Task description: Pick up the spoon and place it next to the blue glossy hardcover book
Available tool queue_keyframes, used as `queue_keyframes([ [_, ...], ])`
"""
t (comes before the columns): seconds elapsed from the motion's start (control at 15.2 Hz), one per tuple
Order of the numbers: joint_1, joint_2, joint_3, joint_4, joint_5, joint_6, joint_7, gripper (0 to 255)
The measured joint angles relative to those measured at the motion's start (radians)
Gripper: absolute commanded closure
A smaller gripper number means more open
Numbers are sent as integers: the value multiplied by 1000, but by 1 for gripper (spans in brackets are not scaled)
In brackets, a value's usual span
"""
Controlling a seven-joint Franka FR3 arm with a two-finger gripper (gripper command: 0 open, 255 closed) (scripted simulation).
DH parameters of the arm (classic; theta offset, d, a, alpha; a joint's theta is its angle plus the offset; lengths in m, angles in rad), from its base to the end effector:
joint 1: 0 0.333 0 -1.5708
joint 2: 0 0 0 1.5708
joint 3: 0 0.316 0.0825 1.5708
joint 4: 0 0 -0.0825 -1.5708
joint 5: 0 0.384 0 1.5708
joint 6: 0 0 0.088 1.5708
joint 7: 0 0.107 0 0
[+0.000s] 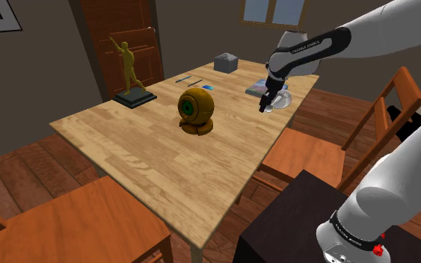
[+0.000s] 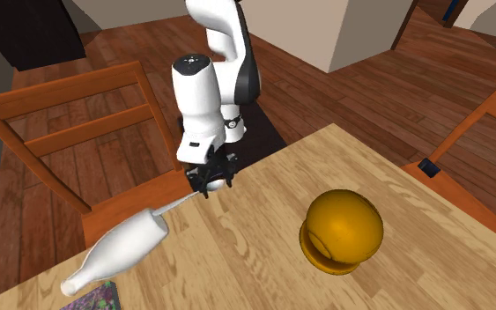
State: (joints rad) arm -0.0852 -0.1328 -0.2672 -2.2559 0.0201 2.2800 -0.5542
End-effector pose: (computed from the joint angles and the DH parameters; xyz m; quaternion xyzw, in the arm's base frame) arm 0.4820 -0.1792 0.4315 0.9923 0.0943 0.0795 0.0102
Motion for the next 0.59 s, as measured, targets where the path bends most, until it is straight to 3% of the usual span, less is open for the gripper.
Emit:
queue_keyframes([
  [0.59, -88, 195, -112, 221, 108, -52, -256, 255],
])
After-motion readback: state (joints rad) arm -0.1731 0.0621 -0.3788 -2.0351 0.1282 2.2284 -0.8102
